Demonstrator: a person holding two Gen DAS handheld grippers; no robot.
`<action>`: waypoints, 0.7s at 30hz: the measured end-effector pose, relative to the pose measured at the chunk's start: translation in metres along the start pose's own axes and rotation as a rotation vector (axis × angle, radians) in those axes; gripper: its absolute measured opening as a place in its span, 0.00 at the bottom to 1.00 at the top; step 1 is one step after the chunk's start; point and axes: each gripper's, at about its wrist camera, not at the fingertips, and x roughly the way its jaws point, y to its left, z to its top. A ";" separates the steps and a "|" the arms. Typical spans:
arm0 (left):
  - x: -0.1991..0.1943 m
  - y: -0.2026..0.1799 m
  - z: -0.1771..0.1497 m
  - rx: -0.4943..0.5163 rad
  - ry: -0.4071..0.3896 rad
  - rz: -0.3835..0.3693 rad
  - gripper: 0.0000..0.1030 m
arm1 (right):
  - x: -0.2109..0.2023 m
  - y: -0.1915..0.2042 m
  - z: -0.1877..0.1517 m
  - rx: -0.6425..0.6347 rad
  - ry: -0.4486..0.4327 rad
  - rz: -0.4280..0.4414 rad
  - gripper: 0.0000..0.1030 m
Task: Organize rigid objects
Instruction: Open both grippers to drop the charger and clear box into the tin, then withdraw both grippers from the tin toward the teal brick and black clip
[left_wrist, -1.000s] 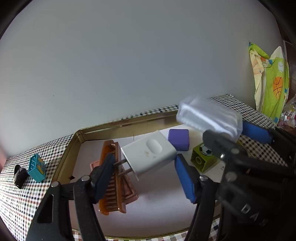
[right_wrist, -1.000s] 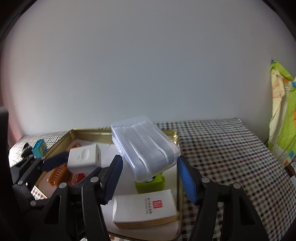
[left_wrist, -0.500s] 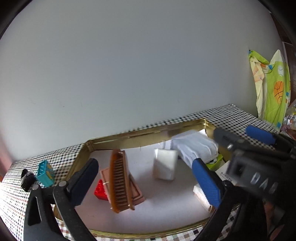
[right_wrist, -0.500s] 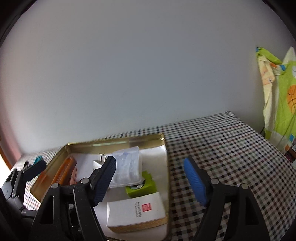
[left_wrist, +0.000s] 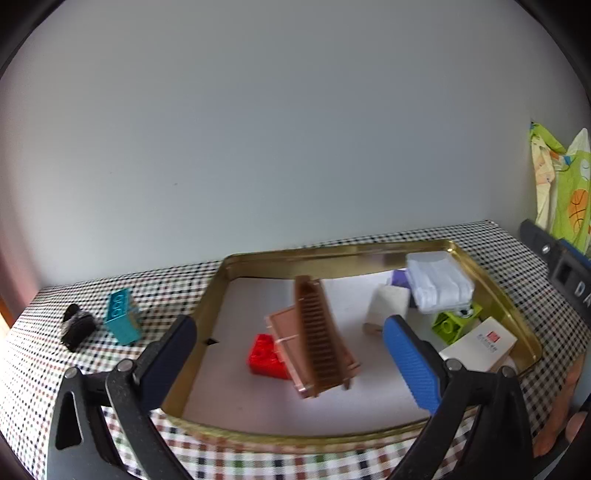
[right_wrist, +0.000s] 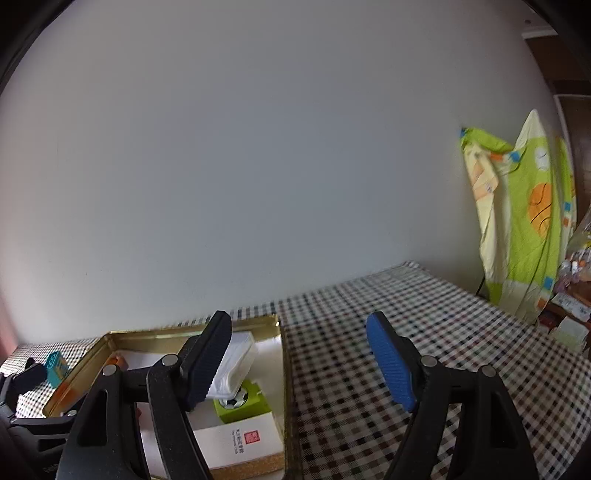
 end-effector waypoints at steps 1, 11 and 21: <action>-0.001 0.004 -0.001 -0.005 0.001 0.008 1.00 | -0.002 0.000 0.000 -0.002 -0.009 -0.010 0.75; -0.008 0.028 -0.011 -0.029 0.014 0.079 1.00 | -0.025 0.007 0.000 -0.033 -0.111 -0.107 0.75; -0.020 0.061 -0.021 0.001 -0.031 0.183 0.99 | -0.049 0.024 -0.003 -0.097 -0.237 -0.201 0.75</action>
